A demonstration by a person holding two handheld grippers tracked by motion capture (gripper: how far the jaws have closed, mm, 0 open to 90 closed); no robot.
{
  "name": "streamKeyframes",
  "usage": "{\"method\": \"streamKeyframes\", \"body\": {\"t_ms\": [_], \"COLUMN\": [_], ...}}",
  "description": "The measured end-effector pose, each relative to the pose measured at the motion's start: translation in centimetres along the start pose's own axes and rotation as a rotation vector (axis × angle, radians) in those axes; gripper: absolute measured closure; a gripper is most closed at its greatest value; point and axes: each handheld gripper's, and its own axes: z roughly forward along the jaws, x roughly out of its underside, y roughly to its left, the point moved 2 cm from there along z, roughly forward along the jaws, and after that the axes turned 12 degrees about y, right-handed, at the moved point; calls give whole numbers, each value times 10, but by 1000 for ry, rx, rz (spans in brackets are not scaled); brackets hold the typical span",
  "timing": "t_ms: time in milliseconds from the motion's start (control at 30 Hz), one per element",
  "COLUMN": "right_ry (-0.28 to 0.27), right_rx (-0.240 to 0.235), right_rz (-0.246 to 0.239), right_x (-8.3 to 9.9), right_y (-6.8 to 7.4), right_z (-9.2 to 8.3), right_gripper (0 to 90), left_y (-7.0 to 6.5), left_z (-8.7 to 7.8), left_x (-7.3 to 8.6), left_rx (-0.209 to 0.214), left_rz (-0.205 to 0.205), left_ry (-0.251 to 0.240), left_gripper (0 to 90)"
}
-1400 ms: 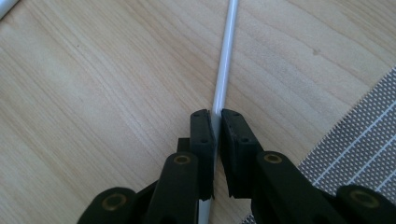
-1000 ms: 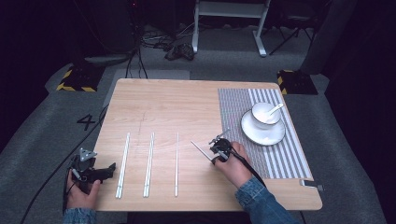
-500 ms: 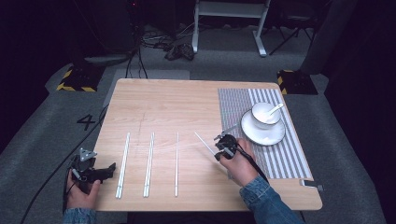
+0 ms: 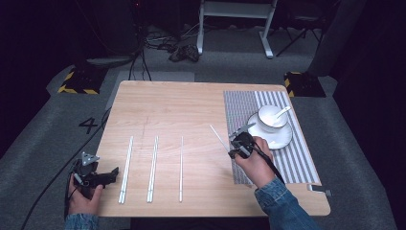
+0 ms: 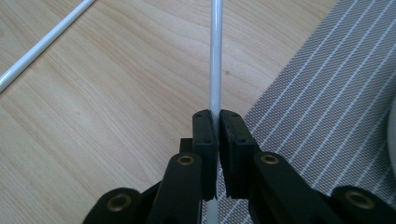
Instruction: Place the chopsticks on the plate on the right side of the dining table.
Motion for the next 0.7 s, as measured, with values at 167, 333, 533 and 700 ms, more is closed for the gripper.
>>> {"method": "streamKeyframes", "body": {"t_ms": [167,333,533,700], "right_ry": [-4,-4,4,3], "right_rx": [25,62,89,111], "right_rz": [8,37,56,86], "right_x": [3,9,13,16], "right_y": [-11,-29,-41,-56], "right_z": [-10,-21,-27,-33], "right_gripper": [857,857,857,857], "left_y": [0,0,0,0], "left_z": [0,0,0,0], "left_x": [0,0,0,0], "left_rx": [1,0,0,0], "left_rz": [0,0,0,0], "left_ry": [0,0,0,0], "left_gripper": [1,1,2,1]}}
